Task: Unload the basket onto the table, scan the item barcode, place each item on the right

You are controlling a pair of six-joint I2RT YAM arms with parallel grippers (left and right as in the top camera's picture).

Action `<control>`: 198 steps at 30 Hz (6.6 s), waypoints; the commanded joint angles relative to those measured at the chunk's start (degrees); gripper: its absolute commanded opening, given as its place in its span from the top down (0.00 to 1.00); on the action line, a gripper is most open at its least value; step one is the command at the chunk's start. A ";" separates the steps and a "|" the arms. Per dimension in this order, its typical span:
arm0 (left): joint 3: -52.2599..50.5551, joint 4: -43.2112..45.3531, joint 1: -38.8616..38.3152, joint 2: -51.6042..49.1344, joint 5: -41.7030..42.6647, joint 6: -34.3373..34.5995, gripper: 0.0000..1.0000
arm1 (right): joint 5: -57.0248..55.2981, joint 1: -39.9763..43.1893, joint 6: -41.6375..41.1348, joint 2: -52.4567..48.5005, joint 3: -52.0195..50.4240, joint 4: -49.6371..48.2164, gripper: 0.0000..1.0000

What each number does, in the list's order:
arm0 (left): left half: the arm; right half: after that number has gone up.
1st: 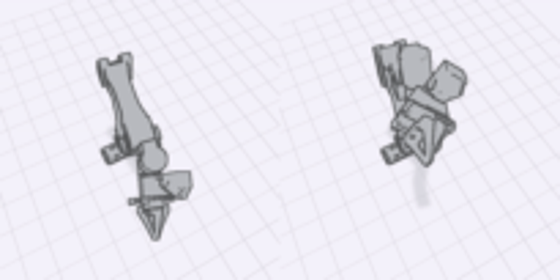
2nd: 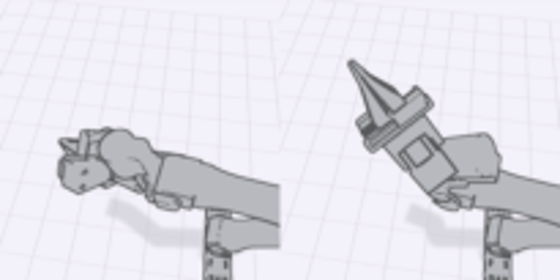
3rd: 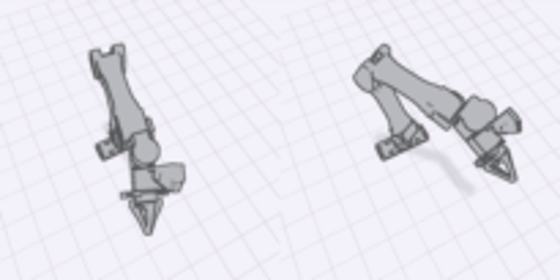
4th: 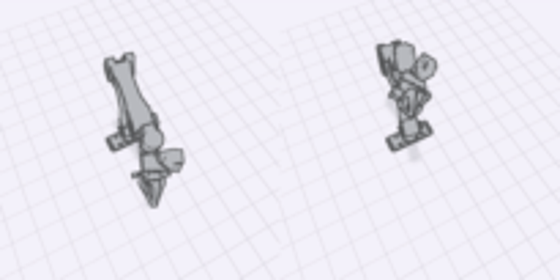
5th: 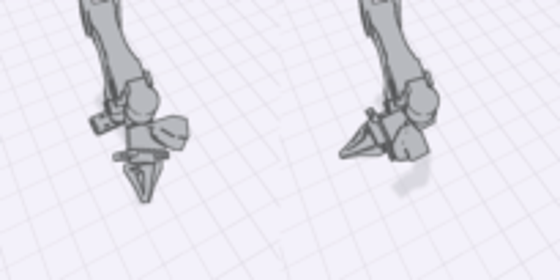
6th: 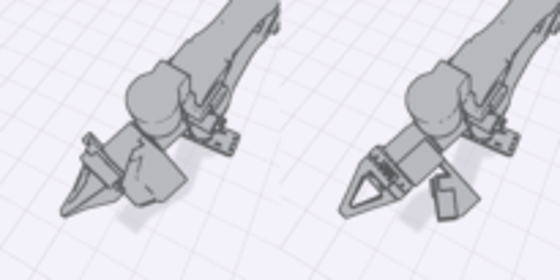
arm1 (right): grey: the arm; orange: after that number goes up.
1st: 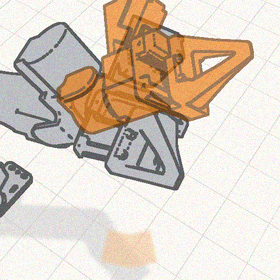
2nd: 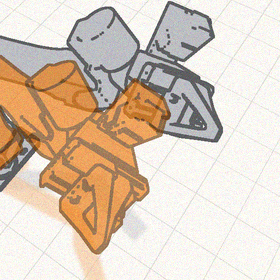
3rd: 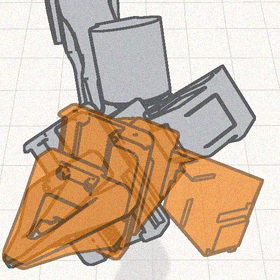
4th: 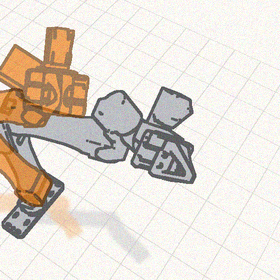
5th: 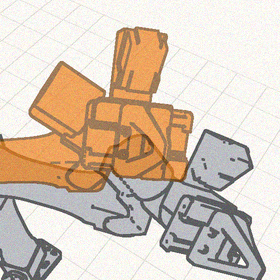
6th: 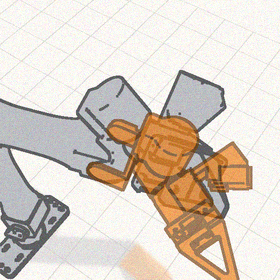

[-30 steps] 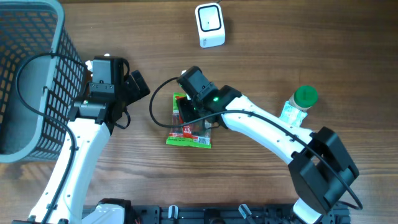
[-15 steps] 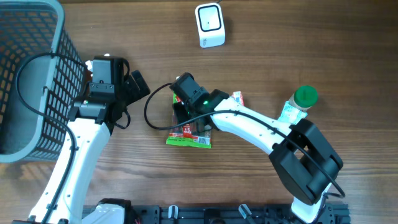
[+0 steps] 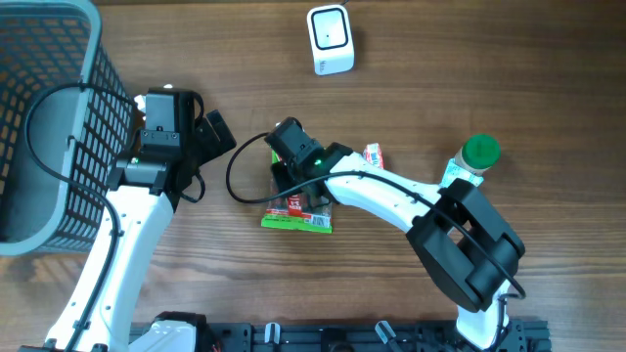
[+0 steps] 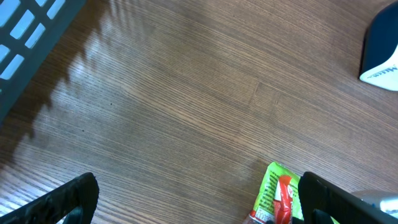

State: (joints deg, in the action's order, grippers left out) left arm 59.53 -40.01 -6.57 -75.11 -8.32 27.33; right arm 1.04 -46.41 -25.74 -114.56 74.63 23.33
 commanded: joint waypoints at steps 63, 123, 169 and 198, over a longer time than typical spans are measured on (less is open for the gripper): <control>0.44 0.15 0.37 -0.04 -0.55 -0.09 0.00 | 28.04 13.66 9.25 2.67 1.18 3.91 0.66; 0.44 0.15 0.37 -0.04 -0.55 -0.09 0.00 | -0.13 2.14 18.23 0.17 0.61 1.01 0.92; 0.44 0.15 0.37 -0.04 -0.55 -0.09 0.00 | 37.20 13.66 3.48 -1.60 -7.58 -8.72 0.96; 0.44 0.15 0.37 -0.04 -0.55 -0.09 0.00 | 4.28 14.53 9.03 19.06 -7.02 12.79 0.53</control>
State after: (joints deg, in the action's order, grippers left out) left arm 59.53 -39.99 -6.57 -75.11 -8.34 27.33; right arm 11.49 -32.69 -17.37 -99.11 67.22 34.65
